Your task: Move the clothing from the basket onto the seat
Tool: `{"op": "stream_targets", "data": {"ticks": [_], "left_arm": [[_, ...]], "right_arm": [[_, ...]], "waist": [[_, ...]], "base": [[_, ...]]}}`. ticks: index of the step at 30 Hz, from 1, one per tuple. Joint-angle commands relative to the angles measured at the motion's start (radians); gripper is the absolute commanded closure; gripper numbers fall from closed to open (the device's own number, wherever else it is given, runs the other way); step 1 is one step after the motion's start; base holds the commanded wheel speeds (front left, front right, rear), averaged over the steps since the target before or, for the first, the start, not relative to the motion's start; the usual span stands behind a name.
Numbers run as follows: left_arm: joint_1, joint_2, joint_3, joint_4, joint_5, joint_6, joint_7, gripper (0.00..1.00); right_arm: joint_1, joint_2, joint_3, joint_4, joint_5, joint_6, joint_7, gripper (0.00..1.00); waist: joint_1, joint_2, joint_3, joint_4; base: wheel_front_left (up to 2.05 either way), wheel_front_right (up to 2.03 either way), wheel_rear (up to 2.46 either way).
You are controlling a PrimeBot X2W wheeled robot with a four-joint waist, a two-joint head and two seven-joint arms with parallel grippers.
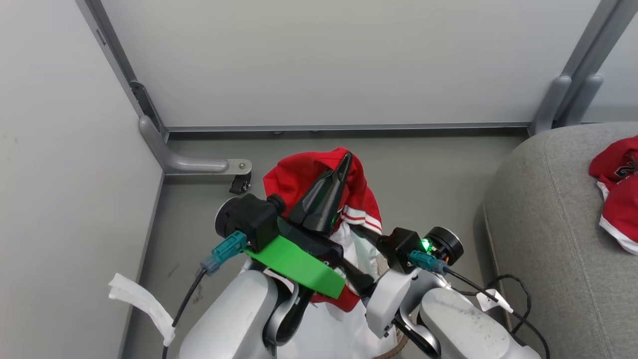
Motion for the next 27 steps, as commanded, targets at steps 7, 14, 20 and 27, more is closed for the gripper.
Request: {"op": "stream_targets", "data": {"ticks": [7, 14, 20, 27], "left_arm": [[-0.002, -0.001, 0.013, 0.008, 0.001, -0.002, -0.001, 1.0], [0.019, 0.0, 0.046, 0.022, 0.021, -0.002, -0.001, 0.83], [0.045, 0.0, 0.089, 0.058, 0.048, -0.002, 0.0, 0.0], [0.087, 0.001, 0.144, 0.095, 0.095, -0.002, 0.0, 0.0]], "right_arm": [[-0.008, -0.005, -0.004, 0.008, 0.021, -0.001, -0.002, 1.0], [0.015, -0.005, -0.035, -0.014, 0.004, -0.001, -0.002, 1.0], [0.045, -0.004, -0.072, -0.062, -0.013, -0.001, -0.002, 1.0], [0.104, -0.004, -0.143, -0.166, -0.014, -0.001, -0.002, 1.0]], "waist": [[0.0001, 0.0, 0.006, -0.001], [0.0001, 0.0, 0.012, -0.036], [0.0001, 0.0, 0.013, -0.103], [0.0001, 0.0, 0.012, -0.24]], "base": [[0.0, 0.0, 0.0], [0.0, 0.0, 0.0], [0.0, 0.0, 0.0], [0.0, 0.0, 0.0]]}}
